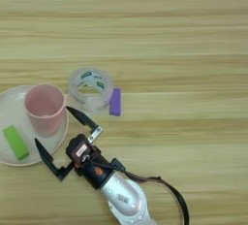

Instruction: Move the objects on the table

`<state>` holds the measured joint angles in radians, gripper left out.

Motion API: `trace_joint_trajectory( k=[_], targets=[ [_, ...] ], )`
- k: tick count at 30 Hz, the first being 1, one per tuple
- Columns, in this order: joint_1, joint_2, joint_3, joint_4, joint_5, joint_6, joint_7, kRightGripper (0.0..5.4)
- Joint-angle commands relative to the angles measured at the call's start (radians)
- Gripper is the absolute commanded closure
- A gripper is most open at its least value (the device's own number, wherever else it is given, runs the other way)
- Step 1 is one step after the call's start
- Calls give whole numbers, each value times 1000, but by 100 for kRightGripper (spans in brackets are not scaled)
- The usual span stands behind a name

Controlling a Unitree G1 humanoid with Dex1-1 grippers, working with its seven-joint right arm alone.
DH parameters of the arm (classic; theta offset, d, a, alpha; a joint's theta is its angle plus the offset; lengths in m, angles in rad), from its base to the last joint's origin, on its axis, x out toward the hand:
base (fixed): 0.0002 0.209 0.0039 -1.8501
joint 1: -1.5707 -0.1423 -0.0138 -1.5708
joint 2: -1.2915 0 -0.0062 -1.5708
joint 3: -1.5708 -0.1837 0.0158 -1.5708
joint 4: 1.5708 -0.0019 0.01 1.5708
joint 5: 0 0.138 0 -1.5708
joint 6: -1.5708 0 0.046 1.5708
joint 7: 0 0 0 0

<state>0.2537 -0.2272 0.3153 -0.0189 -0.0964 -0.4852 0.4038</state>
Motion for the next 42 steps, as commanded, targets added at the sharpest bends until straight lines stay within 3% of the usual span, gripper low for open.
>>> trace_joint_trajectory(
  k=[1, 10, 14, 20, 23, 25, 27, 29, 34, 37, 42],
  targets=[
    [-14, -56, -40, -56, 9, 11, 15, 5],
    [40, -153, -154, -132, 61, 24, 43, 5],
    [46, -177, -235, -158, 119, 53, 48, 5],
    [35, -174, -305, -174, 204, 129, 61, 5],
    [19, -162, -339, -174, 280, 184, 68, 5],
    [-16, -137, -384, -164, 339, 238, 36, 5],
    [-76, -95, -437, -140, 368, 314, -54, 5],
    [-121, -62, -463, -126, 351, 379, -134, 5],
    [-184, -14, -434, -115, 226, 534, -285, 5],
    [-183, -4, -388, -133, 154, 573, -303, 5],
    [-165, 2, -367, -184, 133, 606, -283, 5]
  ],
)
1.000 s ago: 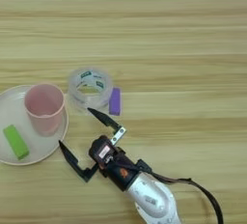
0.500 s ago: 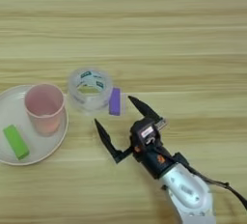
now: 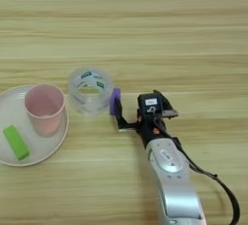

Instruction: Move the objects on the table

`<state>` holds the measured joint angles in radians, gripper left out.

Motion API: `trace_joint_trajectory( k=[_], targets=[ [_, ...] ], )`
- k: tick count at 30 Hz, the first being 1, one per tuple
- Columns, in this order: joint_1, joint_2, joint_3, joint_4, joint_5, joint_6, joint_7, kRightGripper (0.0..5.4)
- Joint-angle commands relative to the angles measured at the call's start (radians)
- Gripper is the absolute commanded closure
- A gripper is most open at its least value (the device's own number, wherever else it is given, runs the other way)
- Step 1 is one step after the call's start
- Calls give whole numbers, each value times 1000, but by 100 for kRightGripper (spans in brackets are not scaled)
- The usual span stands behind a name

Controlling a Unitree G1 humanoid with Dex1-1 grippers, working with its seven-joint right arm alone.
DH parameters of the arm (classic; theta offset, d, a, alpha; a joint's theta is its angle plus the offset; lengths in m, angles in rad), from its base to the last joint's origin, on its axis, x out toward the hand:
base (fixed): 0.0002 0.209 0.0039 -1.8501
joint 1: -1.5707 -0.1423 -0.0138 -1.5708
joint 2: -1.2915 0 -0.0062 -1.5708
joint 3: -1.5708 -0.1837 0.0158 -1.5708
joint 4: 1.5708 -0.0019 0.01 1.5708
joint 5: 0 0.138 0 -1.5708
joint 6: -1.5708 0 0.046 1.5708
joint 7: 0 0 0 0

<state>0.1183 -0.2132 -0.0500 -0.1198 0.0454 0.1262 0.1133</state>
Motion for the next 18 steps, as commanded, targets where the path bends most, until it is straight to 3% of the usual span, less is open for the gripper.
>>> trace_joint_trajectory(
  k=[1, 6, 18],
  targets=[
    [-20, -16, 1, -93, -13, -11, 16, 5],
    [23, -24, 23, -120, -44, -29, 43, 5],
    [13, -10, 51, -24, -92, -35, 48, 5]
  ],
)
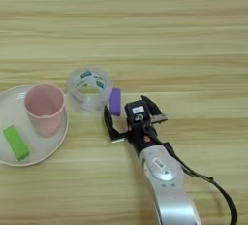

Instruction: Move the objects on the table

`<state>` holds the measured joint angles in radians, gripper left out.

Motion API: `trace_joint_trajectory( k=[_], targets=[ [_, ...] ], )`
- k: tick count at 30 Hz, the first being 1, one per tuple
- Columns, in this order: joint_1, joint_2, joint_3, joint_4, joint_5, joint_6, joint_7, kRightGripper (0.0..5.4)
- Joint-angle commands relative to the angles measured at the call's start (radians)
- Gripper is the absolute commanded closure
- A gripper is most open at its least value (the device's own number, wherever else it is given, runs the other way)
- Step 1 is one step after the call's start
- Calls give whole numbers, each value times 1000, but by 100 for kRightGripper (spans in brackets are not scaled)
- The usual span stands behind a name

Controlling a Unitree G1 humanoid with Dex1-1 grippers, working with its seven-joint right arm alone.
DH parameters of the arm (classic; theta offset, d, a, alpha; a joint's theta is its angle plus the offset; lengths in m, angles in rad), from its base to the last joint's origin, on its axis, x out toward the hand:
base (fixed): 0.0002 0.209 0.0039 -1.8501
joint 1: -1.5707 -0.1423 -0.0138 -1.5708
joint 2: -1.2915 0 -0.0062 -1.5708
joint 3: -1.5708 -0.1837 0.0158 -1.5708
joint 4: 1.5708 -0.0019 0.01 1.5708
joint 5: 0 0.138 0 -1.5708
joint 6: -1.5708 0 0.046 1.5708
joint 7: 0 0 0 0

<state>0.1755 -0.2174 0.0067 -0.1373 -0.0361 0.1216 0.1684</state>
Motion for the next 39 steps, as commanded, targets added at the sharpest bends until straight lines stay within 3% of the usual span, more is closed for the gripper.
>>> trace_joint_trajectory(
  k=[1, 6, 18, 39],
  targets=[
    [-47, -4, -4, 1, -13, -30, -9, 5],
    [-79, 8, 1, 84, -49, -35, -45, 5],
    [-145, 48, -17, 256, -31, -15, -69, 5],
    [-156, 55, -2, 288, 4, 67, -27, 192]
  ],
)
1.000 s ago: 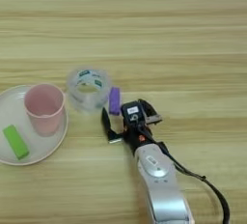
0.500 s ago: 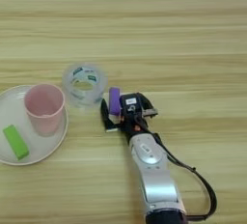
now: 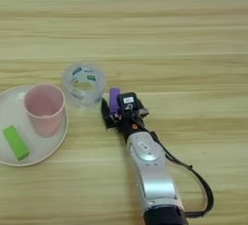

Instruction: Move the objects on the table

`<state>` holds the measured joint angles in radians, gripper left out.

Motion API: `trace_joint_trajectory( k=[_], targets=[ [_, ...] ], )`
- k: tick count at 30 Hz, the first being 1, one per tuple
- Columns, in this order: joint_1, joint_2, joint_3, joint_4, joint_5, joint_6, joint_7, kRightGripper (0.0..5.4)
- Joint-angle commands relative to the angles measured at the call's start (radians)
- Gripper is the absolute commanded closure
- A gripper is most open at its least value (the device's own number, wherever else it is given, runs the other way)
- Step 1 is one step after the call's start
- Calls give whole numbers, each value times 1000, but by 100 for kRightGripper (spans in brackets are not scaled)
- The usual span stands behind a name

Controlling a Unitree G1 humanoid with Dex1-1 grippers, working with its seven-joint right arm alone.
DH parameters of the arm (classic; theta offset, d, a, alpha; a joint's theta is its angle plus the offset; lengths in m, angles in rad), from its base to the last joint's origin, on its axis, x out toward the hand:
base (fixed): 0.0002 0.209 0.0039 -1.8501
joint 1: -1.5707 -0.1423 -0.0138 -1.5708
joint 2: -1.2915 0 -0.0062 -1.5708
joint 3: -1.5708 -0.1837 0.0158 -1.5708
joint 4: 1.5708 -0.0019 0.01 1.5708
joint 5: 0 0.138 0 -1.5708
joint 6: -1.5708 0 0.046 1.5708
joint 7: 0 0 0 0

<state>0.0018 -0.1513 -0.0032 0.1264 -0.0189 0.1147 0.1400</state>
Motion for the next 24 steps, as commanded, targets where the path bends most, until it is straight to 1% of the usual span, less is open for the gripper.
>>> trace_joint_trajectory(
  k=[1, 5, 12, 14, 15, 19, 22, 24],
  targets=[
    [18, -11, 8, 23, -12, 76, 2, 198],
    [18, -11, 8, 18, -9, 85, 0, 225],
    [13, -13, 3, 26, -11, 87, -14, 292],
    [10, -14, -1, 33, -14, 86, -22, 303],
    [9, -14, -2, 34, -14, 86, -25, 322],
    [4, -13, -14, 36, -13, 86, -41, 368],
    [-3, -15, -24, 47, -17, 76, -62, 392],
    [-9, -16, -33, 58, -18, 72, -76, 397]
  ],
)
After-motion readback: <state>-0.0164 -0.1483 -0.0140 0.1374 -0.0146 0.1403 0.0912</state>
